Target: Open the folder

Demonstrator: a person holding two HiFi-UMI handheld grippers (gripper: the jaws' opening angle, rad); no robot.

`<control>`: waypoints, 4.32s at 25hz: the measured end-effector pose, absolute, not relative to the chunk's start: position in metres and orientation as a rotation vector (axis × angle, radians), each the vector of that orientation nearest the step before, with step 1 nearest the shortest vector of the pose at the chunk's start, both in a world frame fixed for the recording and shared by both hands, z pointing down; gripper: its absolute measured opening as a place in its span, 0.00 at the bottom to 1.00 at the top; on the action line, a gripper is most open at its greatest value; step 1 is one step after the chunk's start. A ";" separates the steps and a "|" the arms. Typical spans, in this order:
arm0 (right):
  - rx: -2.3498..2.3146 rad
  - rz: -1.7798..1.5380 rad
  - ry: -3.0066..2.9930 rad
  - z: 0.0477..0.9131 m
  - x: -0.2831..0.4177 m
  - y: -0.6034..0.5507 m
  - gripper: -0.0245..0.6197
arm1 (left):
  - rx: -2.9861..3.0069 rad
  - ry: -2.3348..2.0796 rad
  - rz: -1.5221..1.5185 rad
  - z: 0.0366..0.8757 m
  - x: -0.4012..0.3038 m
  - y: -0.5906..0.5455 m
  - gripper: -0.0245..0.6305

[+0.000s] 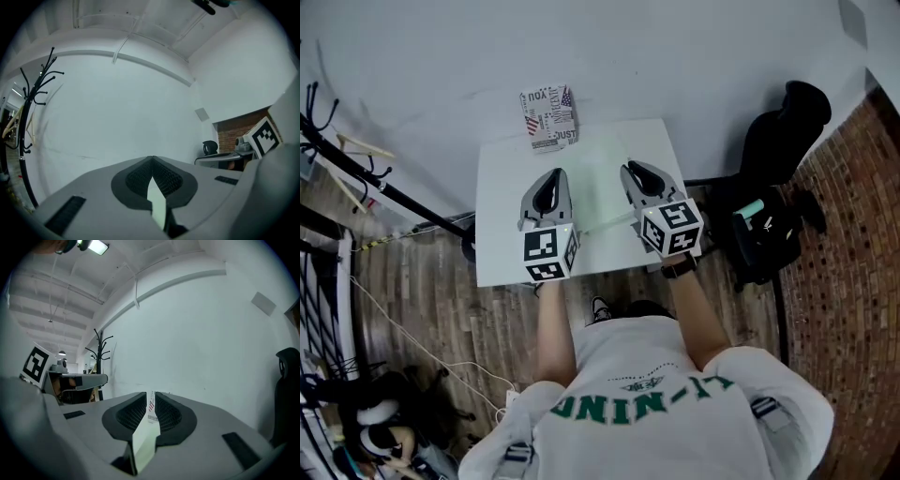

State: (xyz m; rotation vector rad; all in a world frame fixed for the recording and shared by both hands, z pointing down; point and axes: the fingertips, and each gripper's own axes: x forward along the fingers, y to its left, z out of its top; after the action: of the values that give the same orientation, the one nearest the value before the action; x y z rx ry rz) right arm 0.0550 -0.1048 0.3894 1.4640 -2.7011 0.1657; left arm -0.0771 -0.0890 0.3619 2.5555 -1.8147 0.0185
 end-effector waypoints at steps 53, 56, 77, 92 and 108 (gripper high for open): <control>0.886 1.253 -2.285 0.683 0.104 -0.320 0.30 | 2.315 -1.711 0.298 0.485 -0.046 -0.313 0.06; 0.895 1.207 -2.270 0.683 0.102 -0.319 0.28 | 2.313 -1.721 0.291 0.483 -0.050 -0.310 0.06; 0.929 0.993 -2.338 0.628 0.075 -0.303 0.18 | 2.300 -1.815 0.239 0.464 -0.082 -0.266 0.06; 0.945 0.952 -2.400 0.568 0.021 -0.286 0.13 | 2.241 -1.903 0.192 0.450 -0.131 -0.225 0.06; 0.837 0.959 -2.419 0.534 -0.055 -0.260 0.12 | 2.144 -2.017 0.139 0.446 -0.194 -0.192 0.06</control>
State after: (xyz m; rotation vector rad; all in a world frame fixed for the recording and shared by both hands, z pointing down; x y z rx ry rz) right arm -0.0548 -0.2605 0.5340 0.8373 -2.4193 0.9594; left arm -0.1944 -0.1924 0.4465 2.1438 -2.0168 0.1387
